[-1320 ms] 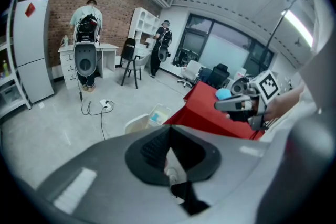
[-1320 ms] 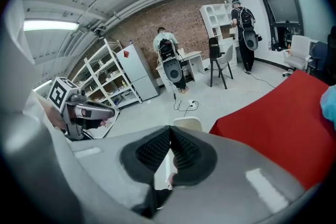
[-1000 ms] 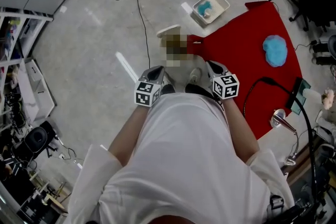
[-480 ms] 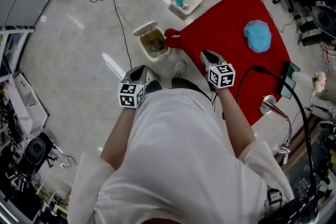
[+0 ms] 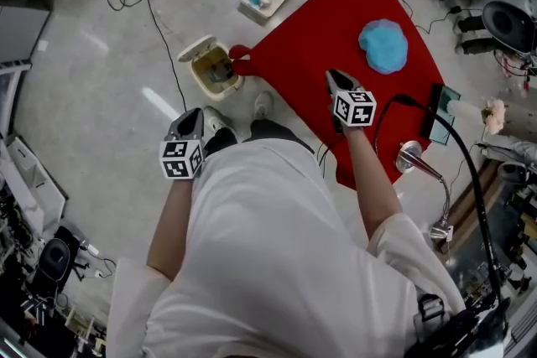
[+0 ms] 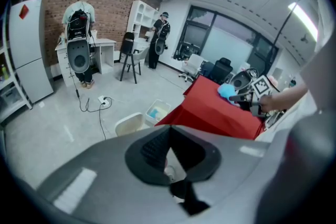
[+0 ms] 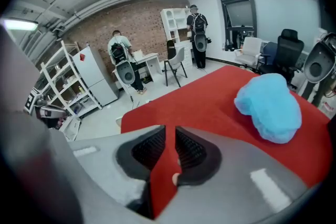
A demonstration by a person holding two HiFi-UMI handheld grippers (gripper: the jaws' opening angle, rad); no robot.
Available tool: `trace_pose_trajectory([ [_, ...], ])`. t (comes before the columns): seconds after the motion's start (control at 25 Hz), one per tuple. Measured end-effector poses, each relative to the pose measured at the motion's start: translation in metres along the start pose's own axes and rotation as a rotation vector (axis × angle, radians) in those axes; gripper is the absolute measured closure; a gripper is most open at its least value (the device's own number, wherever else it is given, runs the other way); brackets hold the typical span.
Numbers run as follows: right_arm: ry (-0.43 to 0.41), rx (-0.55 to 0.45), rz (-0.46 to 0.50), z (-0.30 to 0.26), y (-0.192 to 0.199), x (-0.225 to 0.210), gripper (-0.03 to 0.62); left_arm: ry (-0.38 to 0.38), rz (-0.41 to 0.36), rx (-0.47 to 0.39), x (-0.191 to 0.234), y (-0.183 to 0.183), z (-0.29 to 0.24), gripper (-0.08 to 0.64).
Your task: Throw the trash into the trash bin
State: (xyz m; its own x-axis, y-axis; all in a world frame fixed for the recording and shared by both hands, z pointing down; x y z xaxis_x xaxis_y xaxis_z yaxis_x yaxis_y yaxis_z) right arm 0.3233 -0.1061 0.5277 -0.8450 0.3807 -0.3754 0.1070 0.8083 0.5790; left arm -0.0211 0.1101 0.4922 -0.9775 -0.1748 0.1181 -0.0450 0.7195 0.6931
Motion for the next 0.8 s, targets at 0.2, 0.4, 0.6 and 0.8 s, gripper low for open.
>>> trace_pose_trajectory([
  [0.2,0.119,-0.034,-0.036,0.007,-0.023,-0.065,0.514,-0.016,0.009,0.013,0.000,-0.009,-0.010,0.555],
  [0.4,0.262,-0.084,-0.073,0.016,-0.044,-0.116,0.470,-0.029,0.016,0.027,0.000,-0.010,-0.016,0.555],
  [0.6,0.376,-0.097,-0.068,0.021,-0.059,-0.153,0.403,-0.028,0.018,0.037,-0.006,-0.015,-0.026,0.555],
  [0.8,0.456,-0.049,-0.037,0.014,-0.062,-0.178,0.322,-0.030,0.022,0.039,-0.009,-0.020,-0.032,0.555],
])
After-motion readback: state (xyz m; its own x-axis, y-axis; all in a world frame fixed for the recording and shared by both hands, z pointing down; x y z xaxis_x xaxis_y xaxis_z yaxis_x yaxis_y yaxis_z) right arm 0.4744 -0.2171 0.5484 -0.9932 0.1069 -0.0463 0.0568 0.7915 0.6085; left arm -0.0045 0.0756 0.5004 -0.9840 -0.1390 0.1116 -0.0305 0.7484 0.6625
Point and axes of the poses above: the fingertips, and each gripper's own axes: z backward along the fingers, x to its left, y out of its underside, the point moved 2 cm from there along z, backward along the fingers, and after that the axes turned 14 degrees about -z, right-handed, at the moved point
